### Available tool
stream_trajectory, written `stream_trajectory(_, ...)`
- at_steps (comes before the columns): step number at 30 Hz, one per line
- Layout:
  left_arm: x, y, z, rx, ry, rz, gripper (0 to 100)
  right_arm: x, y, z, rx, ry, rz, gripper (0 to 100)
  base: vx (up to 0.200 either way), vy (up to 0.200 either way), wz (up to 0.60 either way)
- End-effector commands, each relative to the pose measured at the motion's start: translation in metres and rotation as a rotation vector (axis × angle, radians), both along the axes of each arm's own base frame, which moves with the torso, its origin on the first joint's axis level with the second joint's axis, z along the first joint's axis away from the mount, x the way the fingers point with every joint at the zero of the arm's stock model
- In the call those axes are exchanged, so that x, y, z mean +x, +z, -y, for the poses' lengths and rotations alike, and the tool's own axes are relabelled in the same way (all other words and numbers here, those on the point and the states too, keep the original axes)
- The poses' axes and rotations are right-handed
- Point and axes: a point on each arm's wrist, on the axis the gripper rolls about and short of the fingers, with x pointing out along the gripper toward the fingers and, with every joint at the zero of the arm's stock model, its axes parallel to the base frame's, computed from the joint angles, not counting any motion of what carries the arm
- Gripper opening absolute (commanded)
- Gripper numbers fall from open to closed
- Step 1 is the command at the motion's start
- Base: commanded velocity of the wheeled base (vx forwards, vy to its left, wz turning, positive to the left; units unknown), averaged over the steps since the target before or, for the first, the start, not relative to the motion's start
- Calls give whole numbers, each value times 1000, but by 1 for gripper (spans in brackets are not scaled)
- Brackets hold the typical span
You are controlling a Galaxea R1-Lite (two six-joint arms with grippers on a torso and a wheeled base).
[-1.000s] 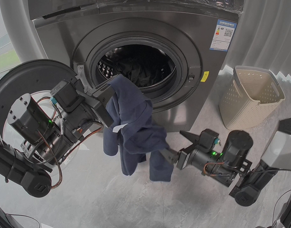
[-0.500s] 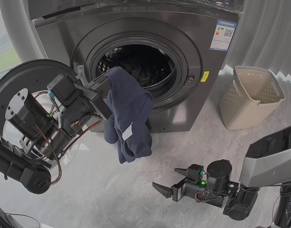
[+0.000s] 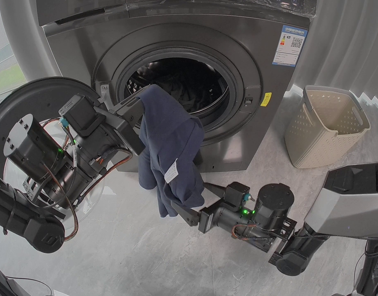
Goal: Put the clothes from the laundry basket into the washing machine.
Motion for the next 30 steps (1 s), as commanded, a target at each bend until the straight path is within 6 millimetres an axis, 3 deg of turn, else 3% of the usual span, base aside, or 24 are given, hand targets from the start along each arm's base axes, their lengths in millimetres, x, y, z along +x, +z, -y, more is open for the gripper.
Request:
stream_trajectory(1, -9, 7, -1, -13, -17, 22, 0, 29, 6, -15, 58, -28, 70, 100, 0, 0, 0)
stream_trajectory(11, -12, 6, 3, -8, -33, 20, 0, 55, -4, -33, 90, -44, 112, 100, 0, 0, 0)
stream_trajectory(25, -14, 5, 5, -6, -43, 16, 0, 92, -18, -35, 117, -97, 150, 100, 0, 0, 0)
stream_trajectory(30, -13, 7, 4, -16, -42, 18, 0, 94, -21, -36, 112, -99, 152, 100, 0, 0, 0)
